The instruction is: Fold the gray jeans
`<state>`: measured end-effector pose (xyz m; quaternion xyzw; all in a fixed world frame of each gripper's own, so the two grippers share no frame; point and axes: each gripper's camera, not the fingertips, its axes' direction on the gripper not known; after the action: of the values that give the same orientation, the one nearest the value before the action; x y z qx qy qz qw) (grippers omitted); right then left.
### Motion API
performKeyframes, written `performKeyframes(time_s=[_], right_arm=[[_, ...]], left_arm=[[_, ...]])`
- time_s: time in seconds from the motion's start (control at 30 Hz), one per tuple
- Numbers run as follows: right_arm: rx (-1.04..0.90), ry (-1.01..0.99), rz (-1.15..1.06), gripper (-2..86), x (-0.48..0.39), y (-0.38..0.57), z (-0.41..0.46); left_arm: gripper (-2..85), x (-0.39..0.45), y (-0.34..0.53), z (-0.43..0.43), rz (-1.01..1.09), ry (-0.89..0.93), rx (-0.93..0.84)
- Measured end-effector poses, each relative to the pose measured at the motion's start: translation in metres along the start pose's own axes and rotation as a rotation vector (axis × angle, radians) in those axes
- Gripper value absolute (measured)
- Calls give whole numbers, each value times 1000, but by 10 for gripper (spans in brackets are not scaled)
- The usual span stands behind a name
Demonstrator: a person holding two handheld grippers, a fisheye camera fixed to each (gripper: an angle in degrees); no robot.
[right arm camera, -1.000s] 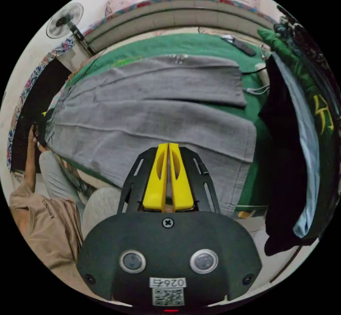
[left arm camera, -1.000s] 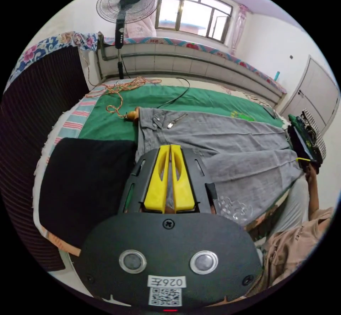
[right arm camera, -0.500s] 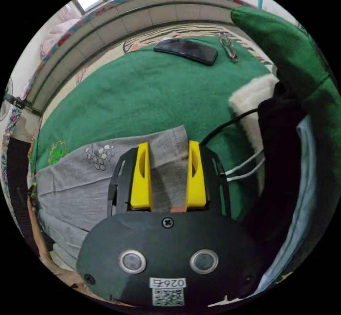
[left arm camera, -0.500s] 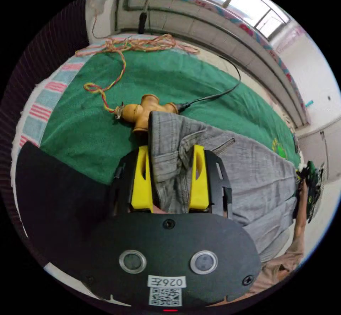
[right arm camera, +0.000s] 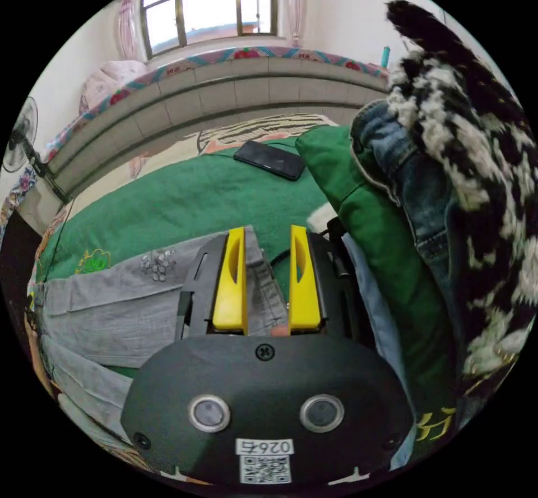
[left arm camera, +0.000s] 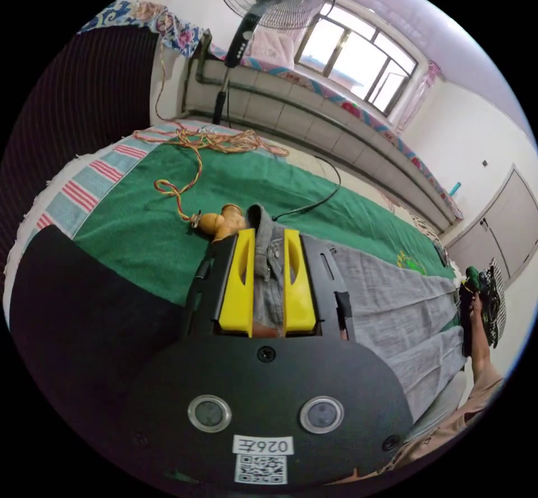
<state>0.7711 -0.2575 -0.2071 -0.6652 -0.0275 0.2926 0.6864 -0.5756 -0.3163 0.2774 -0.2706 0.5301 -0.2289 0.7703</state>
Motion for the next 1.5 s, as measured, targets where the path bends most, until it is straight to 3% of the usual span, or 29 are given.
performKeyframes(time_s=[0.13, 0.2, 0.23, 0.27, 0.37, 0.47, 0.6, 0.7, 0.9, 1.03, 1.1, 1.33, 1.5], right_arm=[[4, -150, -153, 43, -26, 27, 2], [-52, -149, -260, 12, -41, 38, 19], [-163, -17, -320, 3, -46, 44, 41], [-243, 69, -328, -1, -45, 46, 55], [-213, 70, -168, -7, -18, 52, 28], [-86, 38, -210, -9, 1, 78, -43], [182, 31, -217, -8, 31, 163, -158], [303, -70, -110, -4, 72, 236, -207], [120, -342, 213, 46, 161, 346, -206], [97, -559, 357, 59, 199, 390, -193], [80, -574, 370, 65, 208, 396, -189], [-27, -773, 435, 110, 236, 397, -145], [1, -918, 562, 128, 252, 398, -119]], left_arm=[[20, 18, 11, -14, 107, 78, 25], [-3, 32, 18, 12, 208, -24, -160], [-5, 34, 20, 24, 226, -86, -245], [-7, 33, 26, 51, 264, -174, -438], [-9, 27, 22, 26, 200, -178, -414], [-9, 30, 34, -38, 255, -277, -260], [-5, 25, 90, -155, 323, -45, 93], [13, -5, 137, -210, 250, 99, 222], [92, -84, 226, -244, -6, 97, 35], [120, -126, 274, -256, -160, 162, 51], [150, -141, 292, -256, -198, 213, 42], [203, -168, 301, -236, -305, 353, 0], [198, -167, 270, -222, -283, 284, -67]])
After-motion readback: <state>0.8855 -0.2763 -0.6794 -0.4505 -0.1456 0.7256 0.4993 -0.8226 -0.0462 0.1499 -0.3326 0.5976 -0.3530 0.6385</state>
